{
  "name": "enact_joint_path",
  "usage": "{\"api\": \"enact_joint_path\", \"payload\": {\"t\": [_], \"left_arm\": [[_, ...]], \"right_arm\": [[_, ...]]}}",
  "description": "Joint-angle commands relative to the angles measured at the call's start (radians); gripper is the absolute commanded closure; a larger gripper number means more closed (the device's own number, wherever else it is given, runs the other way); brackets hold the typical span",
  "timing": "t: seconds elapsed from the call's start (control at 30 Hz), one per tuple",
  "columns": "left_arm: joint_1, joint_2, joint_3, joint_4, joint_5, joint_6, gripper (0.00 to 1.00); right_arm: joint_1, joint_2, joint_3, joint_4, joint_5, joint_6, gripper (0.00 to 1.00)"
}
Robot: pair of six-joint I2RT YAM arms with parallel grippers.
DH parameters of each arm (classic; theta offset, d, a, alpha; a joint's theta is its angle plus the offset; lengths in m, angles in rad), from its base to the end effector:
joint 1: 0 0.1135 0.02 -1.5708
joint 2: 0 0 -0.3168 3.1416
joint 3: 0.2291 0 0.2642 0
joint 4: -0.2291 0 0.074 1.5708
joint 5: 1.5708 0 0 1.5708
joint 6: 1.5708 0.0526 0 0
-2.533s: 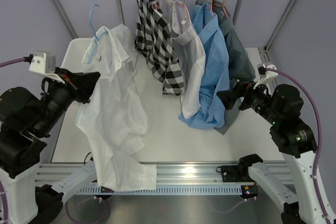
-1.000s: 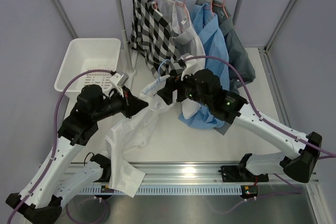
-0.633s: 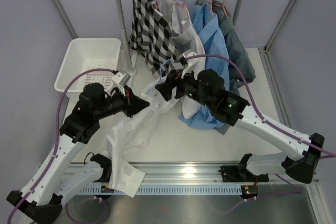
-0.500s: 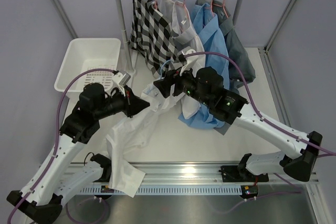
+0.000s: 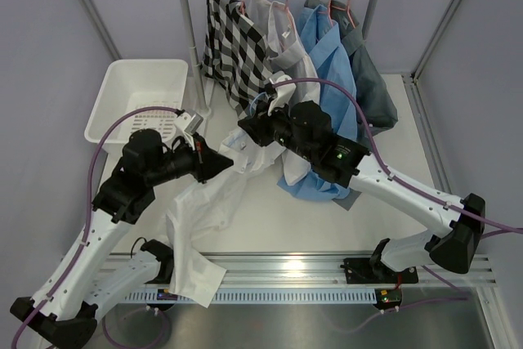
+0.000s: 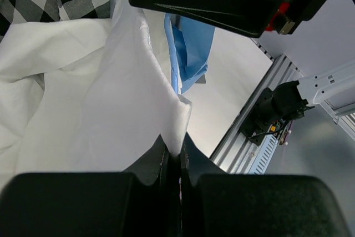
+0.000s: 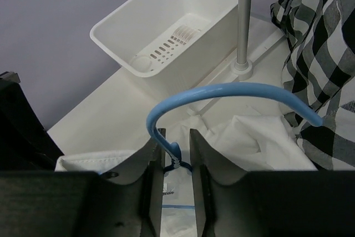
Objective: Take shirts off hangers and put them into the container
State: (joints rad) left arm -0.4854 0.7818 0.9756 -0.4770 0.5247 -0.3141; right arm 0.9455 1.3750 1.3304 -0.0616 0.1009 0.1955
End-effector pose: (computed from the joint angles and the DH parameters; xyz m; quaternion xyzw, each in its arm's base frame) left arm 0.1211 -0.0937 0.4117 0.2212 0.7563 -0.4167 0.4533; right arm 0.2055 0.2756 0.4593 -0.2406 0.7034 0.3290 0.5822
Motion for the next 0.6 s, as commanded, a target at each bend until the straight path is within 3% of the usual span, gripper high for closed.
{"api": "enact_joint_path", "payload": {"t": [0.0,0.07,0.17,0.2,0.23,0.33,0.57], "left_arm": [[-0.005,-0.015,0.045,0.074,0.035,0.006,1.00],[-0.004,-0.016,0.041,0.074,0.009,-0.002,0.99],[-0.004,-0.021,0.040,0.071,-0.043,-0.011,0.50],[-0.005,-0.022,0.044,0.069,-0.061,-0.010,0.24],[-0.004,-0.021,0.051,0.067,-0.078,-0.013,0.17],[-0.005,-0.015,0.099,0.028,-0.170,-0.007,0.02],[-0.004,0.011,0.205,-0.032,-0.462,-0.062,0.03]], "right_arm": [[0.006,-0.017,0.006,0.098,0.052,-0.010,0.86],[0.006,-0.034,-0.008,0.103,0.078,-0.022,1.00],[0.006,-0.042,-0.011,0.085,0.140,-0.053,1.00],[0.006,-0.044,-0.010,0.080,0.169,-0.067,1.00],[0.006,-0.042,-0.013,0.078,0.184,-0.076,1.00],[0.012,-0.027,-0.011,0.068,0.278,-0.111,1.00],[0.019,0.039,0.009,0.013,0.450,-0.105,1.00]]}}
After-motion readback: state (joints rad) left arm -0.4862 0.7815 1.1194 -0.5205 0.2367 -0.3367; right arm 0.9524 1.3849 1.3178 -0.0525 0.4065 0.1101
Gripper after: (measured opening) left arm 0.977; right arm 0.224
